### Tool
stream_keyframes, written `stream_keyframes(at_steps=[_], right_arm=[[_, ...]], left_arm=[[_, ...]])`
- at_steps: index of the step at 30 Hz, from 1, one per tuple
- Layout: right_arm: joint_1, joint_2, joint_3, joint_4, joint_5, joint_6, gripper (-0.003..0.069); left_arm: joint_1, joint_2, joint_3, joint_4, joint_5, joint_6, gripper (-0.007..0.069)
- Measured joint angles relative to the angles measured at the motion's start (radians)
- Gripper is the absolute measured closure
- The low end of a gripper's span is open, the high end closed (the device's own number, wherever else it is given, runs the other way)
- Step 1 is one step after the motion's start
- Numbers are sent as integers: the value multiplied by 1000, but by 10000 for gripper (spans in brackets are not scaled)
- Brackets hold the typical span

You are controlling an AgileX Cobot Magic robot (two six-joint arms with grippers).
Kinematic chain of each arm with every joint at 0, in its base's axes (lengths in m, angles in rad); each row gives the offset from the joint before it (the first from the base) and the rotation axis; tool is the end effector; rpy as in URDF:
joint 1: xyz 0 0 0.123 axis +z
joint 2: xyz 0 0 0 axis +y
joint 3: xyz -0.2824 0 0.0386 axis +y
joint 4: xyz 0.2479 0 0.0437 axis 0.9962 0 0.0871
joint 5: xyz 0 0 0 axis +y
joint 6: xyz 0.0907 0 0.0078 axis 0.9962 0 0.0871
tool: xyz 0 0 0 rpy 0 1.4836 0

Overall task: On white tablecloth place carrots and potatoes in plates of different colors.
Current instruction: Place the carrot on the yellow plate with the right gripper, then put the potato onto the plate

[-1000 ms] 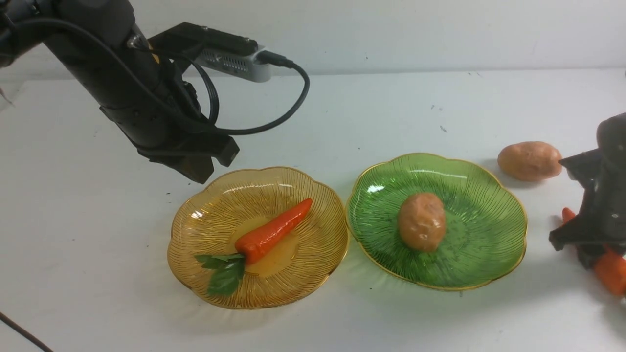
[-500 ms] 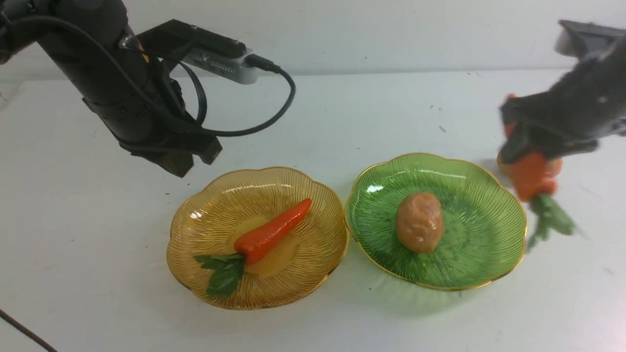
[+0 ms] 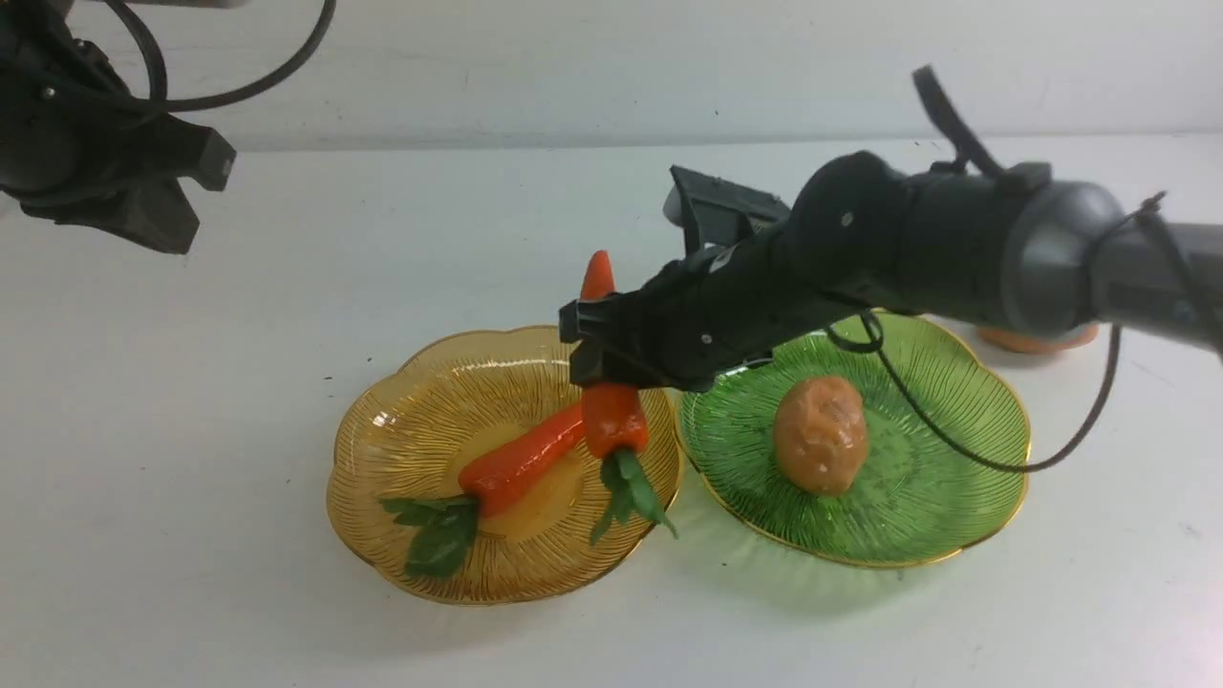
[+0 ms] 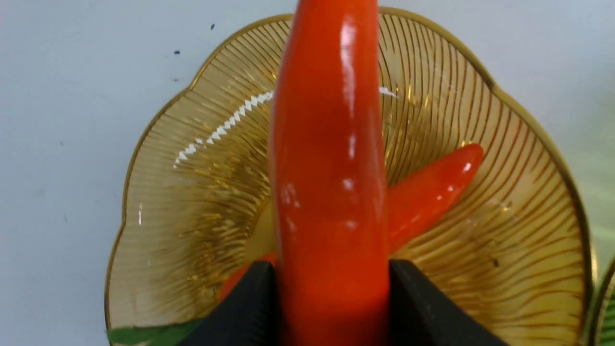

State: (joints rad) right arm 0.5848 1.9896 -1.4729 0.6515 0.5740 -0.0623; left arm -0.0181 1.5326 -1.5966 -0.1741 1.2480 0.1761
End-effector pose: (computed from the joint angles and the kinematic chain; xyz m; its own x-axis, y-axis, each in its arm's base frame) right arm 0.3505 0.2681 0.2132 -0.9086 -0.0514 -0.4146 -0.2855 0.8008 0.5265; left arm 0.3133 -0.0206 0.3864 -0.8698 0.1342 -0.4747 0.1994 0.9758 -0.0895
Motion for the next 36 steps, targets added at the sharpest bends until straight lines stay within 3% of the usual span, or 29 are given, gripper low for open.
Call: stream_keyframes(at_steps=[3,10,11,14,17,19,24,27,31,33,36], right_arm=[[12,25,0,43,-49,0,352],[15,34,0,78,-69,-28,148],[5,26,0,78,-37,-41,108],[-50,-3,-12,61,71,-49,79],[-163,-40,-74,-11,223,-54,116],[-263,-63,-164,-84,365,-54,214],[-471,-74,-295,-262,526,-54,575],[-548,-69,-300,-371,529,-54,655],[-587,-25,-301,-464,483,-136,635],[-588,7,-302,-476,455,-202,573],[-588,54,-302,-498,415,-301,401]], left_arm=[[0,0,0,-15,0,0,624],[0,0,0,-15,0,0,624],[0,0,0,-16,0,0,624],[0,0,0,-16,0,0,624],[0,0,0,-16,0,0,624],[0,0,0,-16,0,0,624],[0,0,0,-16,0,0,624],[0,0,0,-16,0,0,624],[0,0,0,-16,0,0,624],[0,0,0,-16,0,0,624],[0,0,0,-16,0,0,624]])
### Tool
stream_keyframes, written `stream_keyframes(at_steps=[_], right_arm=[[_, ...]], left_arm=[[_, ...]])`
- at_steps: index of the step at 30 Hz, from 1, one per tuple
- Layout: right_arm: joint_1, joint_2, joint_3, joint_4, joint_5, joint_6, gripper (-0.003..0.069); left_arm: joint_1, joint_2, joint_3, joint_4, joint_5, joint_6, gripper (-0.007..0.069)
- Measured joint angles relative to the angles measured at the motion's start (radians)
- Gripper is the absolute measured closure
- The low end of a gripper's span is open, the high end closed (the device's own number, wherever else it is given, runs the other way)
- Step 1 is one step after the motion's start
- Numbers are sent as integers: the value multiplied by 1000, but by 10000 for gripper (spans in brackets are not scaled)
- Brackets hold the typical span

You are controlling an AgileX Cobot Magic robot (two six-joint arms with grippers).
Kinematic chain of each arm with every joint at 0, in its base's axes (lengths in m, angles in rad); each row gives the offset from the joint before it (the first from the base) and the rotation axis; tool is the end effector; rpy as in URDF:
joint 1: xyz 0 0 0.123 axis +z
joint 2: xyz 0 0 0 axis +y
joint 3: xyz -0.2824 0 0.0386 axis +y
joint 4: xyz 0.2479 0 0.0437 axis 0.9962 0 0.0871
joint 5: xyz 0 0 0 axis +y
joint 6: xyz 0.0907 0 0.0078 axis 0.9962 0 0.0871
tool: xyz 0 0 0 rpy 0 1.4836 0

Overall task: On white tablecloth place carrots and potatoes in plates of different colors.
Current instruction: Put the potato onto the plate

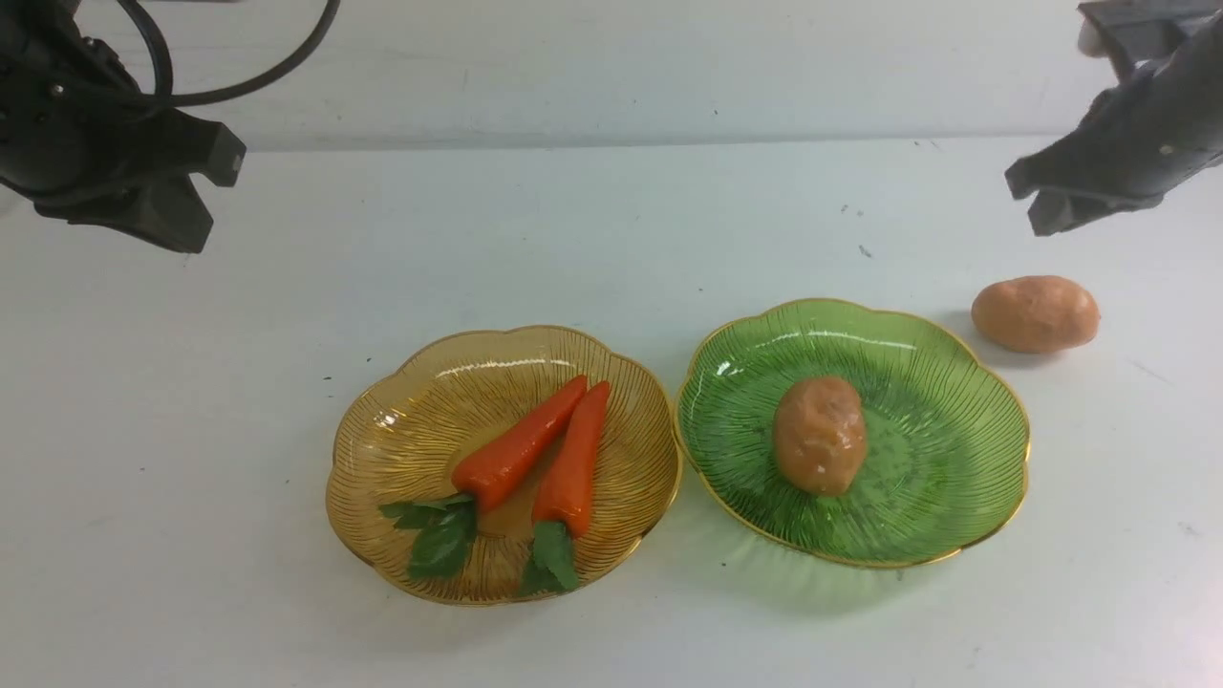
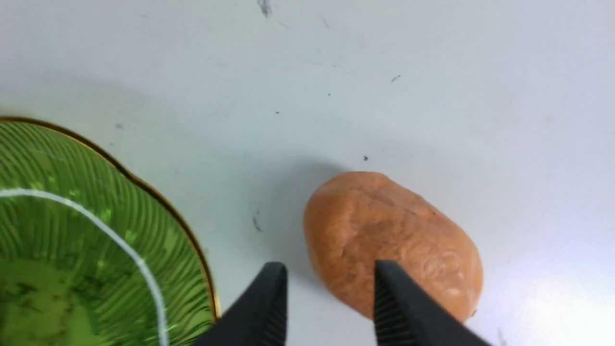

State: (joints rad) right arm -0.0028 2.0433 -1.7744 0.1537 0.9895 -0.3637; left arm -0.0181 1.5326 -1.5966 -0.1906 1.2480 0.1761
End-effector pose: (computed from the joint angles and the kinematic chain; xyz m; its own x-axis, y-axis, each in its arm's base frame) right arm 0.4490 0.0104 0.2501 -0.8705 -0.2705 -0.4112 -0.2988 0.9543 0.0046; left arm 0.3132 -0.0220 0.3866 -0.8697 0.1286 -0.4766 0.2018 0.9737 -0.1054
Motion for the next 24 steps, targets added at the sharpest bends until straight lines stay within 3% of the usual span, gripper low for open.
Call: stream_keyframes(at_steps=[4,6,18,24], right_arm=[[0,60,0,-44,-74,-57,64],[0,89,0,-59,-90,-59,-6],[0,183,-6,-240,-157,-99,-32],[0,204,-17,-258,-180,-99,-33]], left_arm=[[0,0,0,1,0,0,624],[0,0,0,1,0,0,624],[0,0,0,2,0,0,624],[0,0,0,2,0,1,624]])
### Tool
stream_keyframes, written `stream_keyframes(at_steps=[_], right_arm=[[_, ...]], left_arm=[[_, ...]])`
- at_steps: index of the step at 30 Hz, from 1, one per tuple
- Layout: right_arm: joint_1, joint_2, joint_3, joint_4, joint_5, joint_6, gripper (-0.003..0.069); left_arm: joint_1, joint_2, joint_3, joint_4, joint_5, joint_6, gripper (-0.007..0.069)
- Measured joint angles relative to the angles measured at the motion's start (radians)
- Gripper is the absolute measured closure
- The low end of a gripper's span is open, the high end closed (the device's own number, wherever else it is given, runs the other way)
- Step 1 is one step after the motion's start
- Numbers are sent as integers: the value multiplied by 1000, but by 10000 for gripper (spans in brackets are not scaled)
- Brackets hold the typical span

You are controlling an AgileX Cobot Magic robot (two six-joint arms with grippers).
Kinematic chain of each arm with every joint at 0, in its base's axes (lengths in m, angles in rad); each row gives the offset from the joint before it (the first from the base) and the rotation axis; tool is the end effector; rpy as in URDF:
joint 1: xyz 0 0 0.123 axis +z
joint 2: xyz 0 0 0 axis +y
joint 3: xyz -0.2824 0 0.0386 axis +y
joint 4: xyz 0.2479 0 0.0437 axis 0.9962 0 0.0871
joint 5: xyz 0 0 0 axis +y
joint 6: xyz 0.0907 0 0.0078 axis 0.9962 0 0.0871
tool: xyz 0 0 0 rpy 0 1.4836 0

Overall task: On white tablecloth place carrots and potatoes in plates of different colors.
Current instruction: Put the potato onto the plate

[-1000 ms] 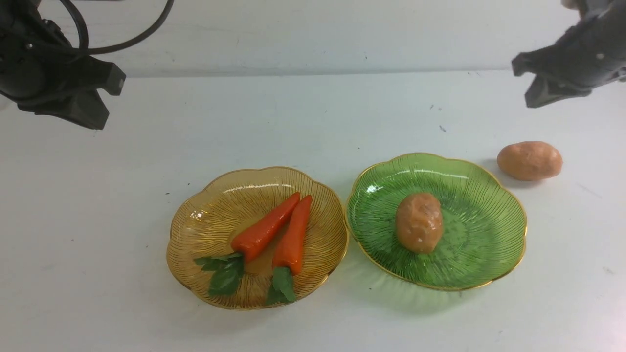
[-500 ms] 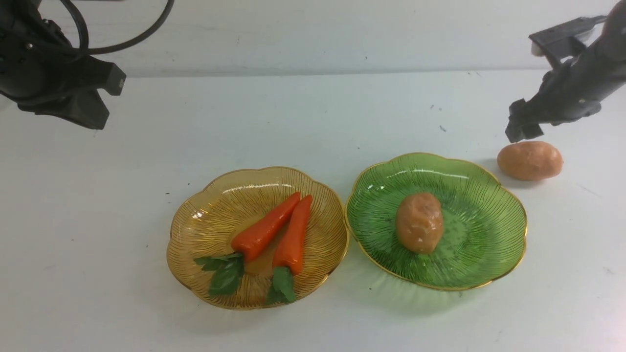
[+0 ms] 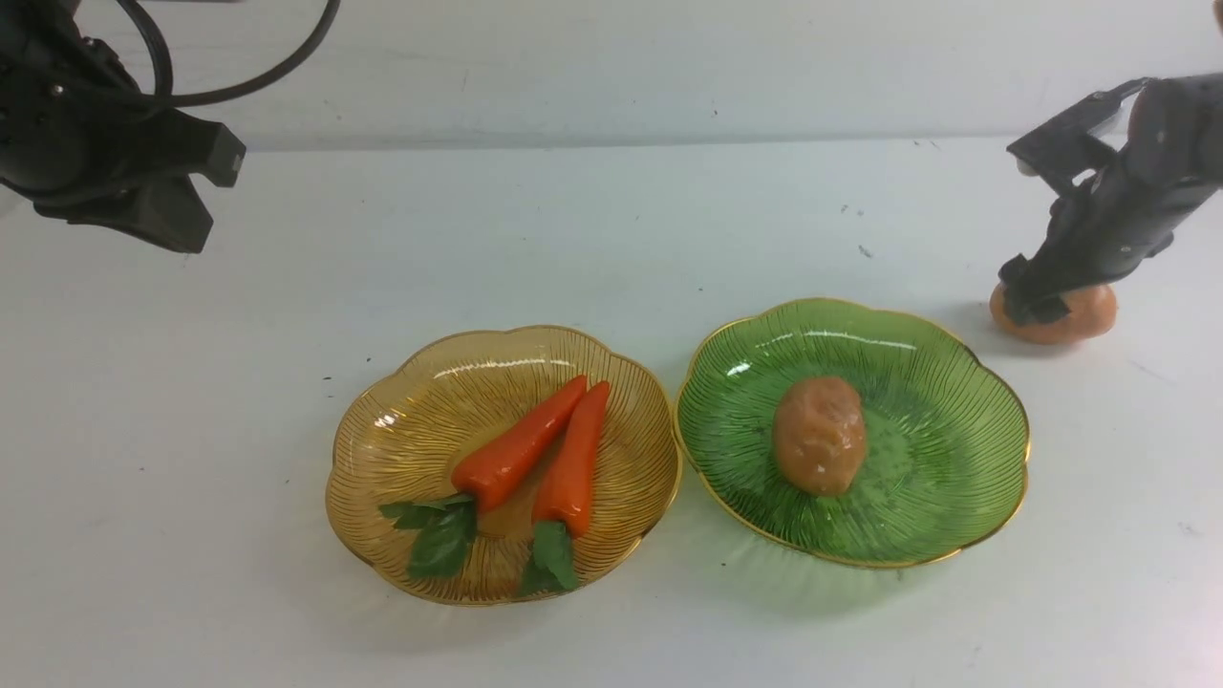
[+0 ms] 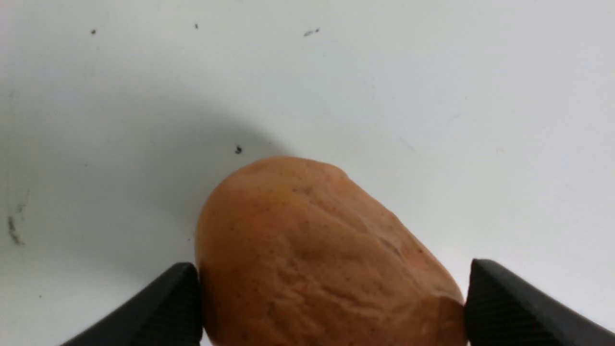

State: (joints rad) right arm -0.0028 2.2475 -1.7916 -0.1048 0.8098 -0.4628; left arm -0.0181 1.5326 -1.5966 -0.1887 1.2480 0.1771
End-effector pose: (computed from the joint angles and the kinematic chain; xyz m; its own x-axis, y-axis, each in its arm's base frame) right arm 0.4836 -0.0083 0.1653 -0.8102 -0.5063 -0.2954 -0.4433 0.8589 -0.2564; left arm 0.3132 -0.0219 0.3866 -0.8695 0.1302 -0.4765 0.2024 0.9739 -0.1031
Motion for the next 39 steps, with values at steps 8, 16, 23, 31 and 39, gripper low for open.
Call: stream_keyframes(at_steps=[8,16,23,31,39], right_arm=[[0,1,-1,0,9,0,27],[0,7,-16,-1,45,-6,32],[0,17,-87,0,199,-34,32],[0,30,-220,35,381,-35,32],[1,27,-338,71,428,-19,32]], left_arm=[[0,0,0,0,0,2,624],[0,0,0,0,0,2,624],[0,0,0,0,0,3,624],[0,0,0,0,0,18,624],[0,0,0,0,0,25,624]])
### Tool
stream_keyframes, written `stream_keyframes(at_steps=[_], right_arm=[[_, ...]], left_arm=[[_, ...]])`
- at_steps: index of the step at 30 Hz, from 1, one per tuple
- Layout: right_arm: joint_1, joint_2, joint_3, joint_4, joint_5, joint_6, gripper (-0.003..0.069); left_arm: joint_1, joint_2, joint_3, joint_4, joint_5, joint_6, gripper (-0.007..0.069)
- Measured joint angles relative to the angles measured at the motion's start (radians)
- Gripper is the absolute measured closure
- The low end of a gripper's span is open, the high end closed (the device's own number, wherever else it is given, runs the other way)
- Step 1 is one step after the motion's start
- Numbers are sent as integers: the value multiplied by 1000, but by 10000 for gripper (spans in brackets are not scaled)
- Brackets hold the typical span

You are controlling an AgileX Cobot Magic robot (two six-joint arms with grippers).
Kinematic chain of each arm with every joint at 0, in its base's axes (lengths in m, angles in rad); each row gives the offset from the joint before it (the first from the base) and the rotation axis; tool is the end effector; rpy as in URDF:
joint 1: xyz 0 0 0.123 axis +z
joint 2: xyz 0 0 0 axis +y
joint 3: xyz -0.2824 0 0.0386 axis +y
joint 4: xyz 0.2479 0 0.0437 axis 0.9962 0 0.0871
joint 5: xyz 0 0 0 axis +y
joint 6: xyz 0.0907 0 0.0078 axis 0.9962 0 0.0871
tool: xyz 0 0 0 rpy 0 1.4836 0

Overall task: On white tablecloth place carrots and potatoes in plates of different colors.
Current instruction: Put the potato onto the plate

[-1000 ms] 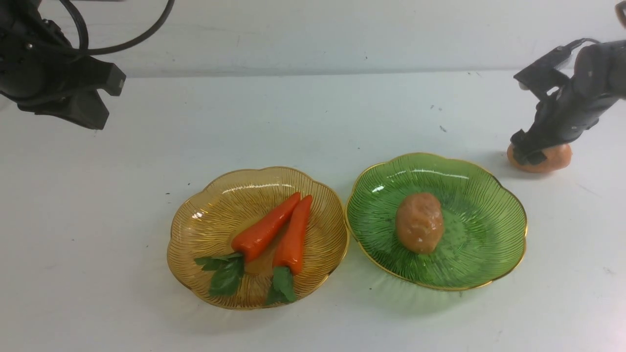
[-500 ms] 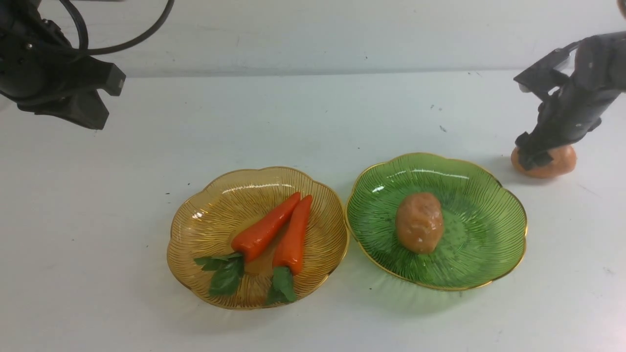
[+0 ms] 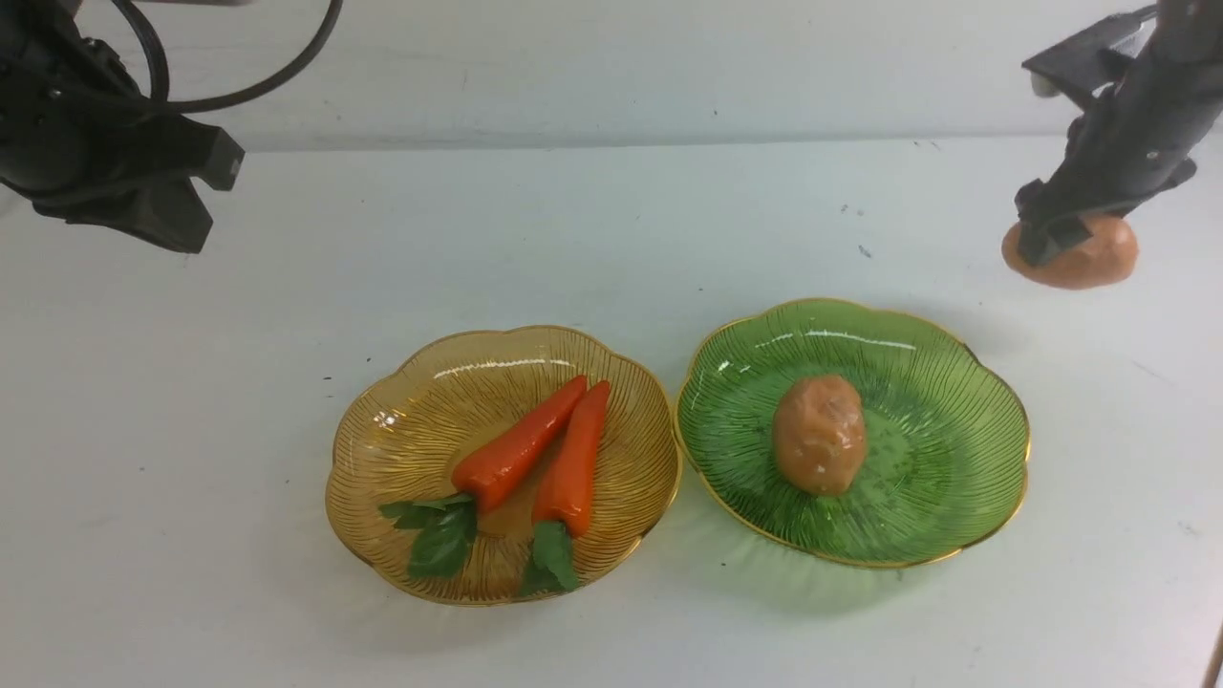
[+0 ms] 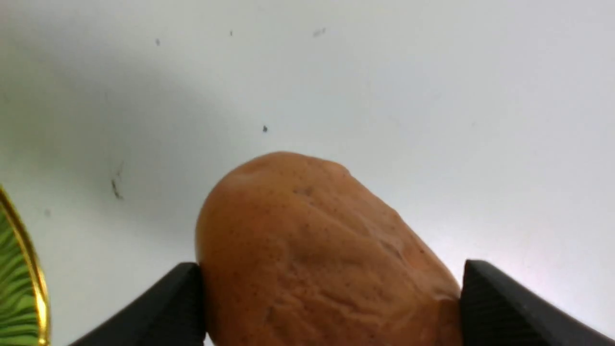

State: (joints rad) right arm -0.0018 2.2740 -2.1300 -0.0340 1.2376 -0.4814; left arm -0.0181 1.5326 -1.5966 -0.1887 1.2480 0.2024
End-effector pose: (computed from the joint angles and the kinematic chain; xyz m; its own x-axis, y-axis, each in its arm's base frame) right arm 0.4884 -0.0038 0.2336 -0.8527 -0.4711 -0.2260 -0.4456 0.8815 -0.1564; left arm 0.3132 -0.0219 0.3866 -0.8641 0.1548 -0.4789 0.2243 0.9703 -0.0910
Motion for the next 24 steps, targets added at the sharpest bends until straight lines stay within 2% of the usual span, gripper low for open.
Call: stream_keyframes(at_steps=[5,6,10,11,15,19,24], right_arm=[[5,-58,-20,66,9,30,32],[16,-133,-7,106,10,112,32],[27,-253,114,191,5,209,32],[35,-303,190,249,5,219,32],[84,-409,478,406,4,188,32],[149,-402,653,441,-113,140,32],[178,-379,698,441,-191,126,32]], left_arm=[[0,0,0,0,0,1,624],[0,0,0,0,0,1,624],[0,0,0,1,0,2,624],[0,0,0,1,0,2,624],[0,0,0,0,0,2,624],[0,0,0,0,0,2,624],[0,0,0,-1,0,2,624]])
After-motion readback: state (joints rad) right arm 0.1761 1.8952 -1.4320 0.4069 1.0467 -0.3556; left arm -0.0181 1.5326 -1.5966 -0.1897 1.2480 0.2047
